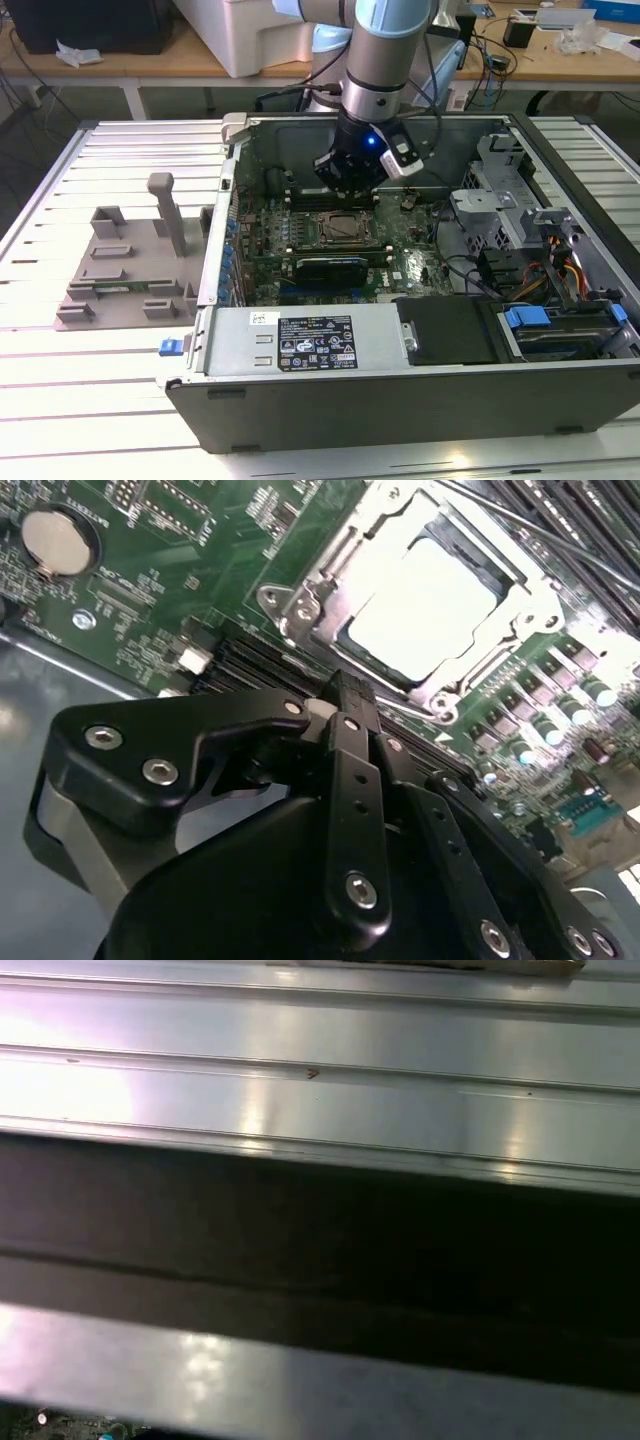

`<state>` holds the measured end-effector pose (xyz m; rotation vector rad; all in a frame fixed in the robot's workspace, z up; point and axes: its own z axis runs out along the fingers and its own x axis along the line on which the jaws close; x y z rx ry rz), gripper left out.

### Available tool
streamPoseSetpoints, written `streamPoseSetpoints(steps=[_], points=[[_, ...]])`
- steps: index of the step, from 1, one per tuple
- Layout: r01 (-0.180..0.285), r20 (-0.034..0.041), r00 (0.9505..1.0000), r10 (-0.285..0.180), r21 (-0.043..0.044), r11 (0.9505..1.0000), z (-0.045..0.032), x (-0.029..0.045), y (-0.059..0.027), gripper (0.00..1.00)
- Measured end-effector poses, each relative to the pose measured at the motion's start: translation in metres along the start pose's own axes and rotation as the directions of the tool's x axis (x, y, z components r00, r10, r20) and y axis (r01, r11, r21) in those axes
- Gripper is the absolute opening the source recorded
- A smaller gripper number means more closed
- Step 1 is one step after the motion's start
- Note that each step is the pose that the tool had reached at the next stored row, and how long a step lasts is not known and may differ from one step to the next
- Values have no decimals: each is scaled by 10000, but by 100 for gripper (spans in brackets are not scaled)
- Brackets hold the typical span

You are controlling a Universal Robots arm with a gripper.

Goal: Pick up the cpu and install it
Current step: 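Install the first cpu locking lever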

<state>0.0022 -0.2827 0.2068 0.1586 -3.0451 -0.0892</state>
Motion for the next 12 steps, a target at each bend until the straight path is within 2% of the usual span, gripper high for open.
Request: streamPoseSetpoints(steps=[3, 6, 9, 12], points=[[1, -6, 10000, -1, 1, 10000, 24, -44, -11, 11], [0, -7, 10000, 0, 0, 10000, 34, -58, -25, 11], [1, -4, 10000, -1, -9, 10000, 44, -61, -74, 11], [-4, -16, 10000, 4, 12, 10000, 52, -73, -85, 11]])
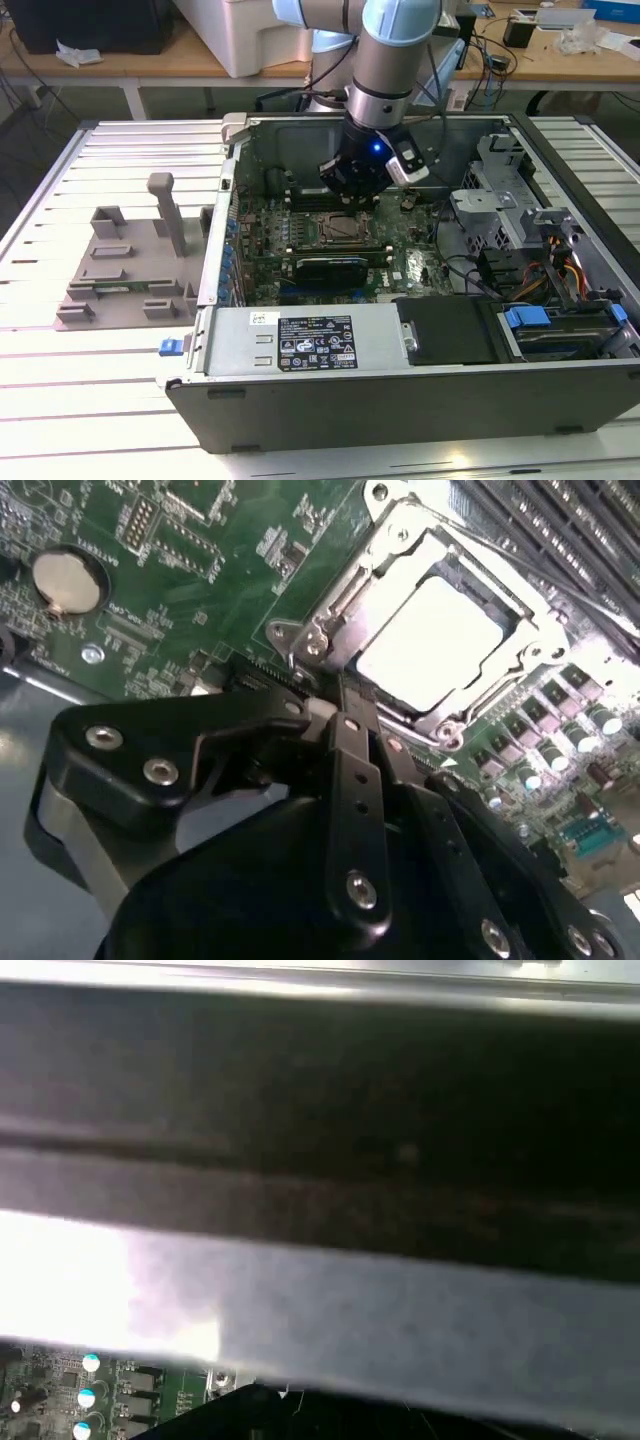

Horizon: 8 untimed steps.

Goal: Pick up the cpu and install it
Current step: 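Install the first cpu locking lever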

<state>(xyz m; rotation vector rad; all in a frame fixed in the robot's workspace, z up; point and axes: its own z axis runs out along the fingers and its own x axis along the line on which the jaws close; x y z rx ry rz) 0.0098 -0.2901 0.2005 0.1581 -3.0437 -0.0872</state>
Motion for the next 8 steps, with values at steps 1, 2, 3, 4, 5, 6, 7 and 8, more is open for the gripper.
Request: streamPoseSetpoints(steps=[1, 2, 3, 4, 5, 6, 7, 8], points=[[10, -6, 10000, -10, 6, 10000, 12, -21, 19, 11], [20, -7, 10000, -20, 8, 10000, 19, -37, 37, 11], [25, -13, 10000, -25, 20, 10000, 20, -47, 48, 11], [27, -16, 10000, -27, 34, 10000, 19, -55, 54, 11], [28, -13, 10000, -28, 33, 10000, 17, -54, 52, 11], [34, 26, 10000, -34, 12, 10000, 1, -60, 64, 11], [41, 51, 10000, -41, -29, 10000, -20, -63, 74, 11], [40, 52, 10000, -40, -16, 10000, -53, -59, 73, 11]])
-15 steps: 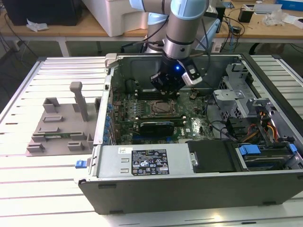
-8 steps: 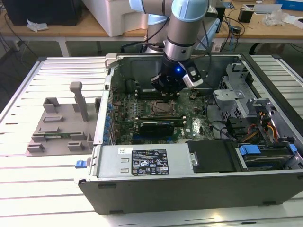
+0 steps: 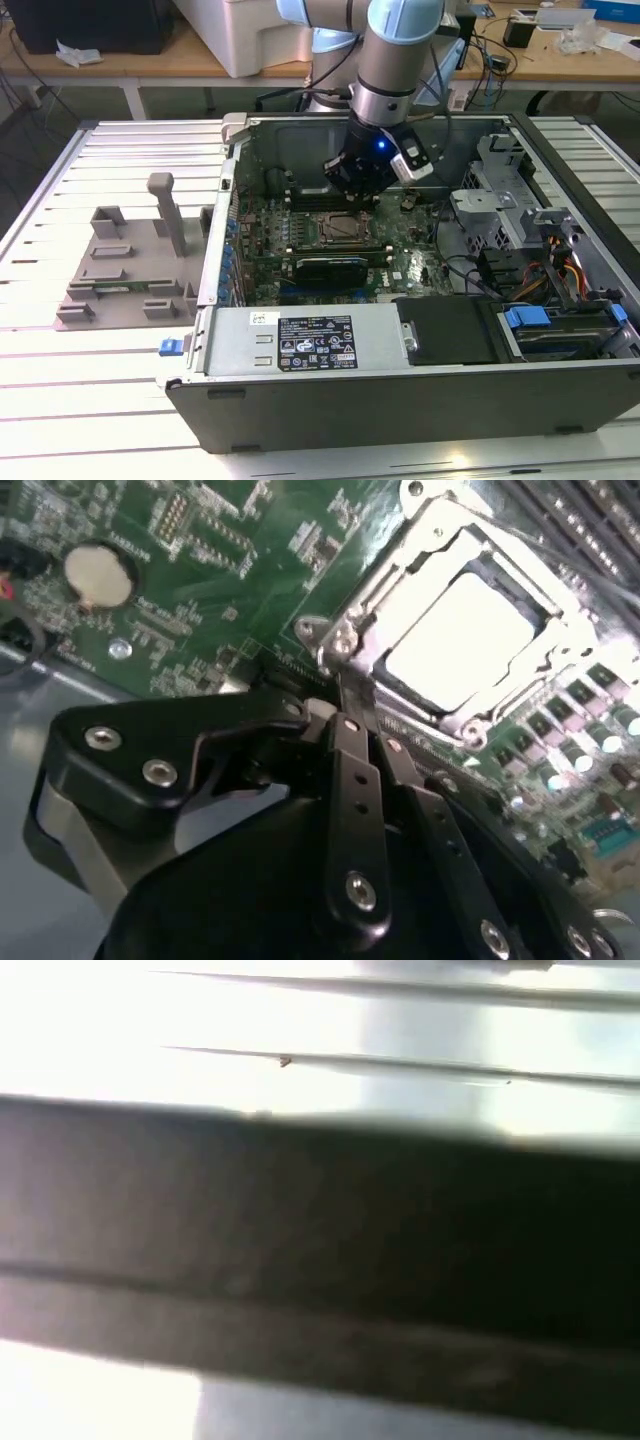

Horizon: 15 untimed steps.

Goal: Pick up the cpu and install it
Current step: 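Install the first cpu locking lever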

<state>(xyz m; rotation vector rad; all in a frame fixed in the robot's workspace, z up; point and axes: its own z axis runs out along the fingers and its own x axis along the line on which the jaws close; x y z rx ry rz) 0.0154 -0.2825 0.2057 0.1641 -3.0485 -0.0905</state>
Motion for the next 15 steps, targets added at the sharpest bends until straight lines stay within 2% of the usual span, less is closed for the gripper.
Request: streamPoseSetpoints(steps=[1, 4, 8, 10, 11, 12, 13, 14, 15], points=[[-3, 5, 10000, 3, 10, 10000, -44, 7, -5, 11], [-3, 31, 10000, 3, 12, 10000, -76, 19, -77, 11], [-1, 62, 10000, 1, 21, 10000, -86, 59, -276, 11], [-3, 76, 10000, 3, 56, 10000, -88, 82, -348, 11], [-9, 83, 10000, 8, 124, 9999, -90, 96, -383, 11], [-26, 79, 10000, 23, 303, 9995, -92, 104, -405, 11], [-35, 73, 10000, 32, 418, 9991, -96, 106, -414, 11], [-41, 81, 10000, 37, 502, 9987, -126, 110, -419, 11], [-40, 86, 10000, 36, 506, 9987, -205, 117, -415, 11]])
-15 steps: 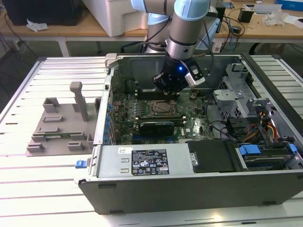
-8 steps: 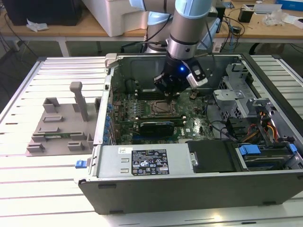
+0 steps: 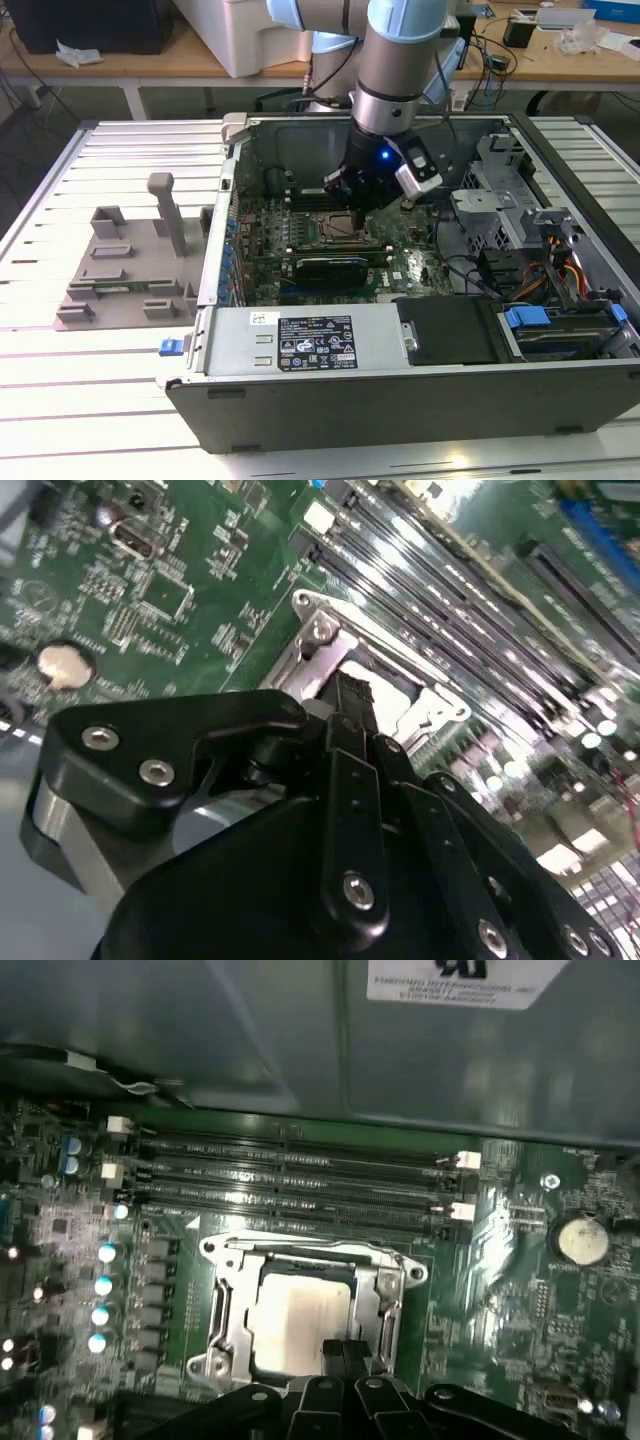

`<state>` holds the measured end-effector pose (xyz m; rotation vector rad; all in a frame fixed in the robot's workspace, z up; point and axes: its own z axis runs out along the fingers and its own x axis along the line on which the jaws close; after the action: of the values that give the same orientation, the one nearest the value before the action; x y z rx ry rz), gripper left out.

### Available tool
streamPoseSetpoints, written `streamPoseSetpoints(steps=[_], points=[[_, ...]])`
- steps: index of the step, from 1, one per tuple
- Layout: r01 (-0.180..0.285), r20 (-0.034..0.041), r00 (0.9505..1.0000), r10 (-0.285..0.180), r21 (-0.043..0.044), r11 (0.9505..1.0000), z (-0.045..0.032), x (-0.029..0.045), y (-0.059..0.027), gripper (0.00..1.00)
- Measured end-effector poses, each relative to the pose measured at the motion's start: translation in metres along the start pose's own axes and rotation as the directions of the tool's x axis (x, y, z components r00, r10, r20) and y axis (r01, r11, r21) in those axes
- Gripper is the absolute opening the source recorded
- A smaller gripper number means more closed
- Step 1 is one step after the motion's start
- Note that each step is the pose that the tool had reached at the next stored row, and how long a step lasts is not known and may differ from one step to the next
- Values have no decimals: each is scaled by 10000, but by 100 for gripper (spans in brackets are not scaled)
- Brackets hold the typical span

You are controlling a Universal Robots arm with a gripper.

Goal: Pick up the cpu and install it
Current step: 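Install the first cpu locking lever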

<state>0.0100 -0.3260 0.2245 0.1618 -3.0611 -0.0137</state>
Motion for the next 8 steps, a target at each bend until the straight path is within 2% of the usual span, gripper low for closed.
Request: streamPoseSetpoints(steps=[1, 4, 6, 8], points=[[-1, 3, 10000, 1, -2, 10000, -96, 7, 1, 11], [-2, 3, 10000, 2, -1, 10000, -277, 22, 4, 11], [-1, 3, 10000, 1, -1, 10000, -452, 35, 6, 11], [-1, 4, 10000, 1, -5, 10000, -467, 36, 7, 11]])
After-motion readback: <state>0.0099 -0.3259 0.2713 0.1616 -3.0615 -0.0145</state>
